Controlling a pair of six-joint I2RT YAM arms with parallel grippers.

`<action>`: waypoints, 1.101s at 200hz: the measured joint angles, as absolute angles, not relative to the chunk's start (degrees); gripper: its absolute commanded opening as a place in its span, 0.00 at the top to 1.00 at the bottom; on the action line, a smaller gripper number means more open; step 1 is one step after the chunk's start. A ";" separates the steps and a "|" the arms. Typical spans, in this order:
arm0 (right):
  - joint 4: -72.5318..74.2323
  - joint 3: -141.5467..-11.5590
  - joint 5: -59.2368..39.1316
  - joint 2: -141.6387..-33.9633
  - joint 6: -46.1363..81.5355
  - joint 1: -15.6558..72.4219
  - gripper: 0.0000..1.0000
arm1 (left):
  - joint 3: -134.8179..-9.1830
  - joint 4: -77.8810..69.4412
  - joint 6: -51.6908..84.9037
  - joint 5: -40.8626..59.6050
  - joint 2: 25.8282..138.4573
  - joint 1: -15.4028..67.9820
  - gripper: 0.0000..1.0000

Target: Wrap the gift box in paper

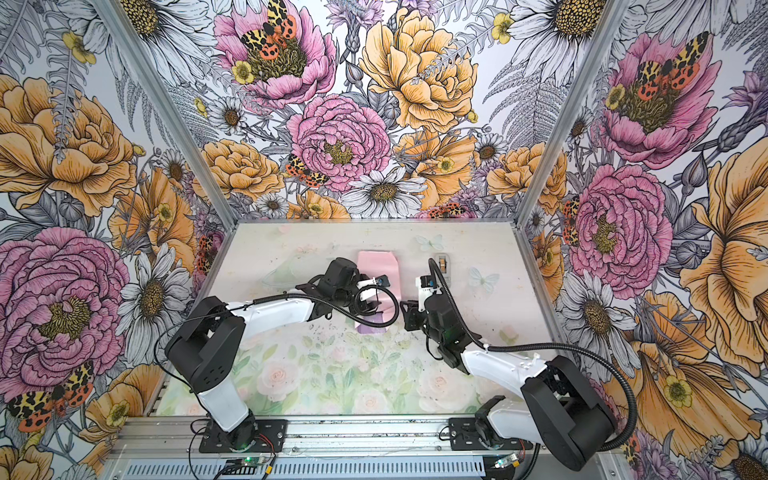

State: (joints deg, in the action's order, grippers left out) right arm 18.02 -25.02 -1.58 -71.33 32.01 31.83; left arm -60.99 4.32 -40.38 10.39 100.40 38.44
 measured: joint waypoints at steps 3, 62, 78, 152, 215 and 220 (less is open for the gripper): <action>17.69 -24.93 -1.48 -71.33 32.10 31.77 0.79 | -60.99 4.32 -40.38 10.41 100.40 38.44 0.37; 17.10 -25.15 -1.26 -80.14 33.43 32.34 0.87 | -60.99 4.03 -40.23 10.48 100.40 38.44 0.39; 17.76 -25.78 -1.28 -82.78 33.47 32.84 0.87 | -60.99 4.05 -40.45 10.31 100.47 38.44 0.39; 17.98 -28.27 -2.24 -79.99 33.26 32.93 0.61 | -59.27 4.97 -40.73 11.00 98.85 38.63 0.26; 8.69 -34.52 -2.81 -73.28 31.83 30.28 0.55 | -59.27 2.85 -39.07 13.98 91.59 38.94 0.27; 8.10 -35.20 -2.81 -73.43 31.68 30.13 0.55 | -59.27 2.70 -39.09 13.98 91.59 38.94 0.27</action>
